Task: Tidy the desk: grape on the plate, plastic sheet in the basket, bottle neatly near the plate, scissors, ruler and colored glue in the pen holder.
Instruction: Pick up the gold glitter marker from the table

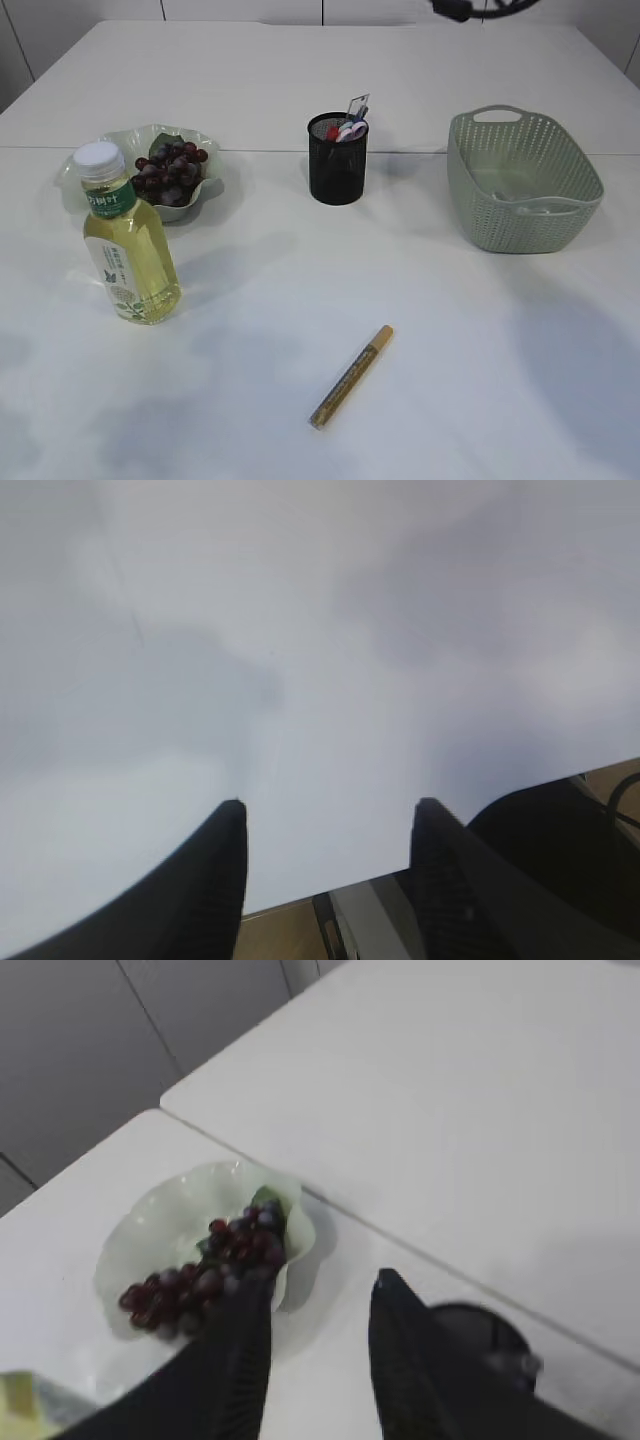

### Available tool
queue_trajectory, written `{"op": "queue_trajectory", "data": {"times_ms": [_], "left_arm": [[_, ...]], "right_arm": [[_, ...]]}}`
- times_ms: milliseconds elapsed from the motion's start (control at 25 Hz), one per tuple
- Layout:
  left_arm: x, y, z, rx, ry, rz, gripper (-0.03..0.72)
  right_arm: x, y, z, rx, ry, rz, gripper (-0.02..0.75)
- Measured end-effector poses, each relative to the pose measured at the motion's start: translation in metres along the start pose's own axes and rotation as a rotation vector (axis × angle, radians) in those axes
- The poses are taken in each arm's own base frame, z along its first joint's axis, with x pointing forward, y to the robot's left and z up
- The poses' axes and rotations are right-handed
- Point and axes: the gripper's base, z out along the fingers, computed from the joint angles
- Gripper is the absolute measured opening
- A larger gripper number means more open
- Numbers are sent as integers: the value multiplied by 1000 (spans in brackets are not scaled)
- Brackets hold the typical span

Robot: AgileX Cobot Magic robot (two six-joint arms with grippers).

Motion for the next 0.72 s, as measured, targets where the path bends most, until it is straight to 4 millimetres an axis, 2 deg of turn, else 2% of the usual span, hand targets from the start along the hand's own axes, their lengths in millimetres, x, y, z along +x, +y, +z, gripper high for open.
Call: {"op": "queue_trajectory", "data": {"times_ms": [200,320,520,720], "left_arm": [[1,0,0,0,13,0,382],[1,0,0,0,15,0,382],[2,0,0,0,19,0,382],[2,0,0,0,20,0,374]], "right_arm": [[-13,30,-50,55,251,177,282],[-4,47,-61,149,433,256,282],[20,70,-51,232,623,317,282],[56,83,-35,239,756,365,282]]}}
